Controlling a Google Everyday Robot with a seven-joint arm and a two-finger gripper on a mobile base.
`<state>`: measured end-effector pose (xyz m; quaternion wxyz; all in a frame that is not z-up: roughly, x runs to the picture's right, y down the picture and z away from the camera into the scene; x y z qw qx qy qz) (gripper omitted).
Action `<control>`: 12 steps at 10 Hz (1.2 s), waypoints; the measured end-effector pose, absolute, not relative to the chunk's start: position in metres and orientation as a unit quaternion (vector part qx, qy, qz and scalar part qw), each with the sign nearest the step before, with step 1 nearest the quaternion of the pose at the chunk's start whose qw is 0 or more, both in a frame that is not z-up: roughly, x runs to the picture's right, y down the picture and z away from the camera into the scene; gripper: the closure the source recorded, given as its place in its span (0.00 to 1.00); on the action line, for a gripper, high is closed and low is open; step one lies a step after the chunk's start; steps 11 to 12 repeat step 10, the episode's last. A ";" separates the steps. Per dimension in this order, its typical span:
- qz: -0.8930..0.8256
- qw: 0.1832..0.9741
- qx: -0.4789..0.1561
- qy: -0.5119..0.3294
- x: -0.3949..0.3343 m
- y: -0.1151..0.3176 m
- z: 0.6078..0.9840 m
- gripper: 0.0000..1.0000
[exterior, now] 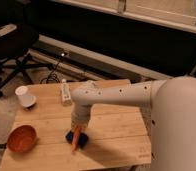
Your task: Place the pepper on the white sponge
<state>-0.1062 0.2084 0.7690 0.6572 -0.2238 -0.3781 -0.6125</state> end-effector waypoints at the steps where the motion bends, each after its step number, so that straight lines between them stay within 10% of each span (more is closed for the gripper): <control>1: -0.613 0.655 -0.225 -0.380 -0.108 0.210 0.771 0.33; 3: -0.614 0.649 -0.232 -0.385 -0.109 0.213 0.775 0.20; 12: -0.629 0.635 -0.247 -0.374 -0.115 0.211 0.779 0.20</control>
